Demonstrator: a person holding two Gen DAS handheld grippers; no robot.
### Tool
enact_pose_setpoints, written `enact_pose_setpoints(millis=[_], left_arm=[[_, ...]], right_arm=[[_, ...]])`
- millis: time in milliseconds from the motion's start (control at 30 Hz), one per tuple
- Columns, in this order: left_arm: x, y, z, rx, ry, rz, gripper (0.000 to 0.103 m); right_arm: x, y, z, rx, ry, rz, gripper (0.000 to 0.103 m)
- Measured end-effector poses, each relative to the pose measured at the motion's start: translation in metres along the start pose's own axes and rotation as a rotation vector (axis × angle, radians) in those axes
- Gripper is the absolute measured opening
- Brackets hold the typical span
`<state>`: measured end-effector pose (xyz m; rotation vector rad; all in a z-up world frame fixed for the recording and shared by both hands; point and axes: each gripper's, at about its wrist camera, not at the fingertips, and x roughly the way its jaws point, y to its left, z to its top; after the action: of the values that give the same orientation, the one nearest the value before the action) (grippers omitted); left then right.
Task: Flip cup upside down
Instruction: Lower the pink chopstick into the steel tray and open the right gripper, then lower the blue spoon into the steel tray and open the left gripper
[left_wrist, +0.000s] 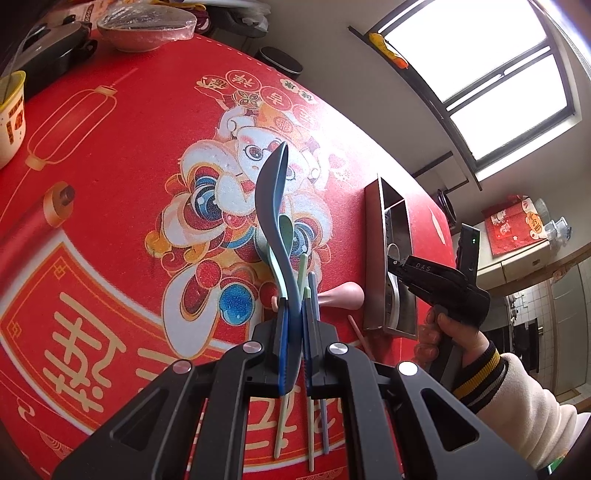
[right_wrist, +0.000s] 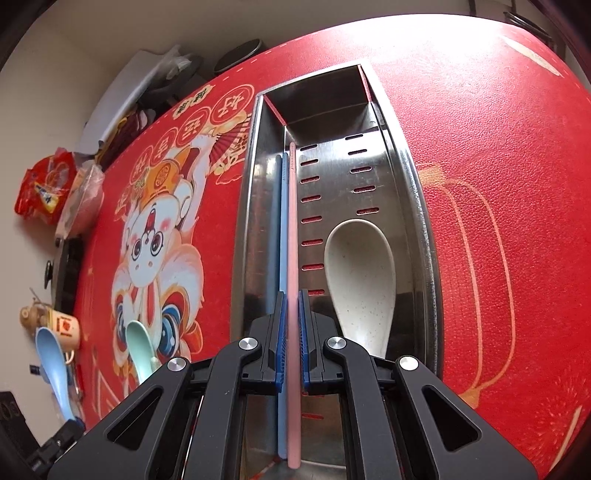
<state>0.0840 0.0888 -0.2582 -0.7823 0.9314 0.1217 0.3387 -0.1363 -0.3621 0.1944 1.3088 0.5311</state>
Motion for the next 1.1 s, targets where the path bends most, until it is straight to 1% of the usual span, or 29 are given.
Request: enact_pose_setpoints(millis=[300,400,533,567,600,633,667,700,767,800,900,933,967,1000,1100], left_arm=[[-0.002,-0.001,0.0,0.006,0.004,-0.006,0.006],[-0.001,-0.006,0.002,0.017,0.006,-0.019,0.006],[0.004,-0.016,0.005,0.041,0.017,-0.039,0.006],[0.006,-0.019,0.006,0.049,0.021,-0.045,0.006],[0.008,-0.023,0.006,0.057,0.025,-0.052,0.006],[0.01,-0.026,0.007,0.065,0.029,-0.057,0.006],[0.013,-0.03,0.007,0.076,0.034,-0.063,0.006],[0.015,-0.034,0.007,0.085,0.04,-0.069,0.006],[0.02,-0.042,0.007,0.104,0.052,-0.081,0.006],[0.023,-0.046,0.007,0.113,0.059,-0.087,0.006],[0.033,-0.059,0.006,0.144,0.08,-0.104,0.006],[0.036,-0.063,0.005,0.153,0.088,-0.109,0.006],[0.039,-0.067,0.005,0.162,0.096,-0.114,0.006],[0.043,-0.071,0.004,0.171,0.104,-0.118,0.006],[0.052,-0.082,0.001,0.193,0.125,-0.131,0.006]], right_arm=[[-0.001,0.001,-0.003,0.002,0.022,0.005,0.008],[-0.012,0.003,-0.007,-0.007,0.004,-0.01,0.008],[-0.035,0.007,-0.018,-0.047,-0.043,-0.045,0.009],[-0.041,0.008,-0.022,-0.057,-0.058,-0.05,0.013],[-0.048,0.008,-0.026,-0.065,-0.072,-0.052,0.026],[-0.055,0.006,-0.03,-0.07,-0.091,-0.051,0.037],[-0.063,0.005,-0.035,-0.074,-0.118,-0.048,0.054],[-0.071,0.005,-0.04,-0.081,-0.139,-0.046,0.055],[-0.08,0.002,-0.048,-0.095,-0.145,-0.046,0.056],[-0.084,0.0,-0.051,-0.094,-0.143,-0.041,0.06],[-0.096,-0.007,-0.062,-0.082,-0.147,-0.005,0.067],[-0.1,-0.009,-0.066,-0.082,-0.155,-0.002,0.07],[-0.104,-0.01,-0.07,-0.083,-0.167,-0.01,0.082],[-0.109,-0.012,-0.073,-0.084,-0.182,-0.013,0.088],[-0.119,-0.019,-0.08,-0.086,-0.205,-0.004,0.088]])
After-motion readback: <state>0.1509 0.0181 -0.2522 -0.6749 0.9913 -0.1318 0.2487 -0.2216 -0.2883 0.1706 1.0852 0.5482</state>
